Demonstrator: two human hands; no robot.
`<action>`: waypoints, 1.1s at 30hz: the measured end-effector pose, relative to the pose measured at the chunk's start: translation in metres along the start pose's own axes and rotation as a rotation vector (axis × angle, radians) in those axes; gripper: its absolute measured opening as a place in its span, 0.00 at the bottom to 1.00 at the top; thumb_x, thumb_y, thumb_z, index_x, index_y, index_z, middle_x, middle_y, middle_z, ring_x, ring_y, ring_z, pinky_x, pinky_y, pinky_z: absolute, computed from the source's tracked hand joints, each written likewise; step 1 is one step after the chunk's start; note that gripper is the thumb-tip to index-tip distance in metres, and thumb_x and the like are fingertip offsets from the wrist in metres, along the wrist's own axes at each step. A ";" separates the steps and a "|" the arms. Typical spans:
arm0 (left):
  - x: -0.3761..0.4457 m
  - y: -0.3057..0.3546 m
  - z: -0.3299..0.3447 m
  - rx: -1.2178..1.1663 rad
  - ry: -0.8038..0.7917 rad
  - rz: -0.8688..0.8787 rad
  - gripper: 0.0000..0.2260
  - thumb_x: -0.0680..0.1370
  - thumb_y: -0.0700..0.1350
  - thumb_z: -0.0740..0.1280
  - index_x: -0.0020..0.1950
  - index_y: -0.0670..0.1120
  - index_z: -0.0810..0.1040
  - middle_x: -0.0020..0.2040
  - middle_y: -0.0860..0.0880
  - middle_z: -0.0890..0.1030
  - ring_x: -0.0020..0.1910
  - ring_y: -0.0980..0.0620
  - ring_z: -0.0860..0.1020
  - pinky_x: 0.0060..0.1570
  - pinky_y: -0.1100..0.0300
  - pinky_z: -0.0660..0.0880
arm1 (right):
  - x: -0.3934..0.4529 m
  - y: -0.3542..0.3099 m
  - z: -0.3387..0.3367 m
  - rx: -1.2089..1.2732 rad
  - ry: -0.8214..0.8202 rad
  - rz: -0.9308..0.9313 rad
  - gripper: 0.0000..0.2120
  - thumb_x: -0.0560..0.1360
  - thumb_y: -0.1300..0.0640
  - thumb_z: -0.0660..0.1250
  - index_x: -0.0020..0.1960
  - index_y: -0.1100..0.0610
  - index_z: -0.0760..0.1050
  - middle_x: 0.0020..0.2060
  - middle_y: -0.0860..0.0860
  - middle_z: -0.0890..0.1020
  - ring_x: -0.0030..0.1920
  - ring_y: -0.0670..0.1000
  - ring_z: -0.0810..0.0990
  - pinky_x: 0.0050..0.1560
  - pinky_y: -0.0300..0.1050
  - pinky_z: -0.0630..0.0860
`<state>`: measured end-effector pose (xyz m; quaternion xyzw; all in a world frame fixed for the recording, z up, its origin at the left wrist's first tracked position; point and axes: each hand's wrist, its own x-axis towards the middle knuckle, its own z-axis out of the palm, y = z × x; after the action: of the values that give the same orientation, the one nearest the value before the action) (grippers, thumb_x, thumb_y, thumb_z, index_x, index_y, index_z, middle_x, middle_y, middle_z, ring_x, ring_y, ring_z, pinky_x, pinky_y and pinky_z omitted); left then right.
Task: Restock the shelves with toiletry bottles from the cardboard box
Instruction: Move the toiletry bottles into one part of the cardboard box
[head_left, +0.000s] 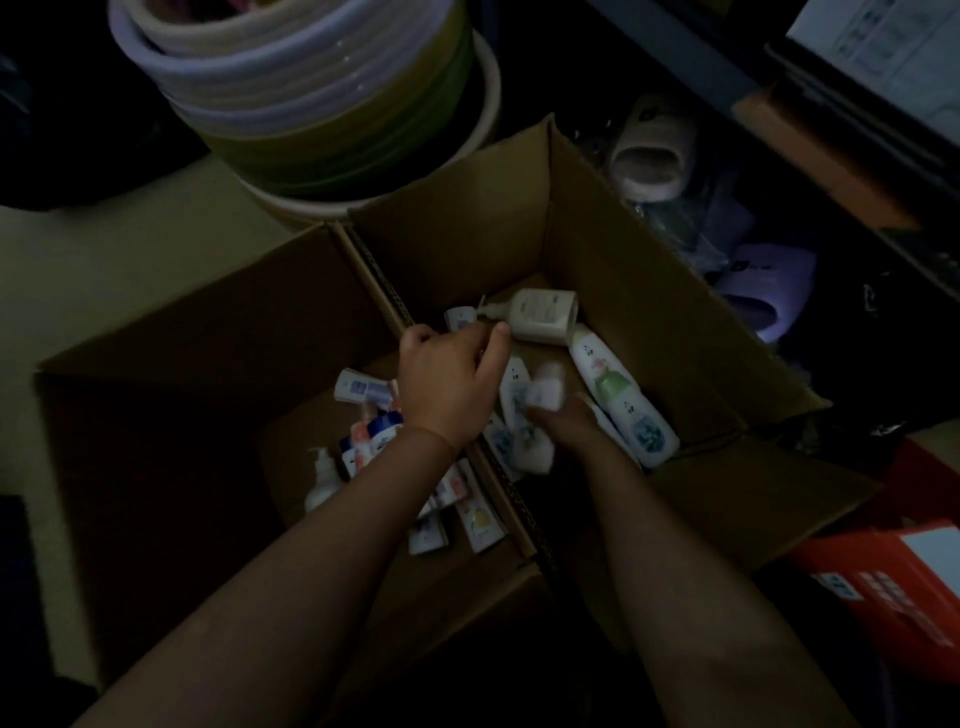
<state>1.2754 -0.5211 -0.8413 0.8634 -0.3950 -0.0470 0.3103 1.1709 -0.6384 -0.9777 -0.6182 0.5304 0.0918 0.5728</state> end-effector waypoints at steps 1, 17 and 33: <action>0.000 0.002 -0.002 0.024 -0.022 0.005 0.19 0.80 0.59 0.49 0.36 0.52 0.71 0.25 0.56 0.65 0.30 0.50 0.71 0.59 0.50 0.66 | -0.011 -0.016 -0.008 0.091 -0.014 -0.041 0.35 0.74 0.48 0.72 0.76 0.57 0.64 0.69 0.55 0.73 0.66 0.57 0.74 0.64 0.48 0.72; -0.047 -0.069 -0.072 -1.125 -0.084 -1.101 0.35 0.70 0.56 0.74 0.73 0.47 0.68 0.56 0.42 0.82 0.49 0.42 0.83 0.41 0.49 0.81 | -0.153 -0.154 -0.019 0.269 -0.255 -0.448 0.22 0.83 0.46 0.53 0.55 0.59 0.80 0.44 0.57 0.85 0.35 0.52 0.81 0.27 0.39 0.72; -0.013 0.003 0.003 0.215 -0.121 0.088 0.20 0.77 0.55 0.52 0.39 0.49 0.80 0.31 0.51 0.77 0.33 0.47 0.76 0.54 0.56 0.64 | 0.009 0.042 -0.073 -0.268 0.348 0.218 0.34 0.73 0.50 0.70 0.74 0.62 0.62 0.71 0.61 0.68 0.70 0.64 0.68 0.67 0.60 0.69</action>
<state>1.2640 -0.5147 -0.8442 0.8691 -0.4534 -0.0425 0.1931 1.1067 -0.6929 -0.9856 -0.6342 0.6679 0.1147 0.3724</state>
